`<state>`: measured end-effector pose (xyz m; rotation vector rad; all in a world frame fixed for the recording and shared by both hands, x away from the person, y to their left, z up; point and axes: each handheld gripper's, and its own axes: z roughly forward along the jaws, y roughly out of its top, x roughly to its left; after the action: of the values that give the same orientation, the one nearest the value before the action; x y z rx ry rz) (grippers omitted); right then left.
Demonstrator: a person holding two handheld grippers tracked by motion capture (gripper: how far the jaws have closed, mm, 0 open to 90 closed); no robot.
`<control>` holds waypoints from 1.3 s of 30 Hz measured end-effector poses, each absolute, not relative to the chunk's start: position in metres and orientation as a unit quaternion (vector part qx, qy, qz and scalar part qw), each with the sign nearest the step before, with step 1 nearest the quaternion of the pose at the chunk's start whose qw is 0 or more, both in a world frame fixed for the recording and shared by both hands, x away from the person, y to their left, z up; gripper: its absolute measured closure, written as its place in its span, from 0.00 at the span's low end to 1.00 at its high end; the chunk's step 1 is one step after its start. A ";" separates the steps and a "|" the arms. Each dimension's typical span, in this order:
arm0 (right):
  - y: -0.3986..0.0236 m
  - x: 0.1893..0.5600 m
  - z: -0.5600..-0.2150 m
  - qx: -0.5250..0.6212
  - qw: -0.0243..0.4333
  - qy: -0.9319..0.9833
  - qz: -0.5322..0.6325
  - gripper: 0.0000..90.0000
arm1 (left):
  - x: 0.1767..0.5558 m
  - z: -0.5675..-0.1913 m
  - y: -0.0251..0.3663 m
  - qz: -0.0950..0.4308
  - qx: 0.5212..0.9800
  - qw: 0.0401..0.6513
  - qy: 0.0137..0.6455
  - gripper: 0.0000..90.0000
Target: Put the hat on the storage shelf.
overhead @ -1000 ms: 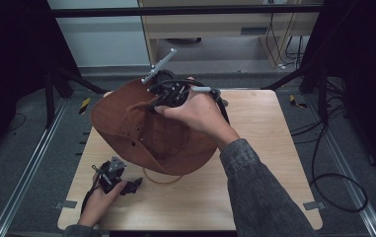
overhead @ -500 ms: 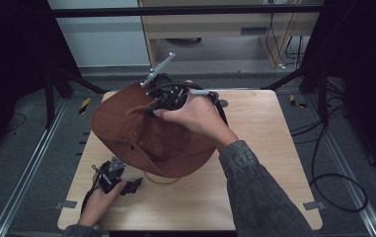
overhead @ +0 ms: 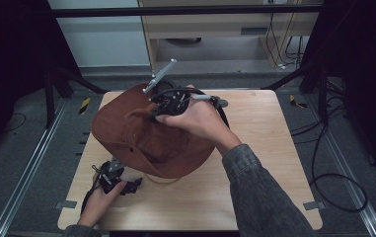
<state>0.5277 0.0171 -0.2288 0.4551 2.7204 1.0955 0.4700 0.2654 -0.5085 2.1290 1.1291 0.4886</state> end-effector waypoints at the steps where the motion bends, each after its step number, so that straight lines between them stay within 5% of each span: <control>1: 0.016 0.528 -0.229 0.154 0.086 0.913 0.367 0.91 | 0.470 -0.509 0.265 0.187 0.816 0.335 0.433 0.00; 10: 0.012 0.527 -0.229 0.154 0.088 0.913 0.367 0.98 | 0.470 -0.509 0.265 0.187 0.816 0.335 0.433 0.00; 22: 0.009 0.523 -0.234 0.146 0.077 0.918 0.361 0.96 | 0.470 -0.509 0.265 0.188 0.815 0.336 0.432 0.00; 39: 0.008 0.525 -0.235 0.157 0.090 0.911 0.370 0.65 | 0.470 -0.509 0.265 0.187 0.816 0.336 0.432 0.00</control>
<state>0.5250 0.0083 -0.2351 0.4676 2.7087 1.0996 0.4702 0.2647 -0.5087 2.1271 1.1268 0.4872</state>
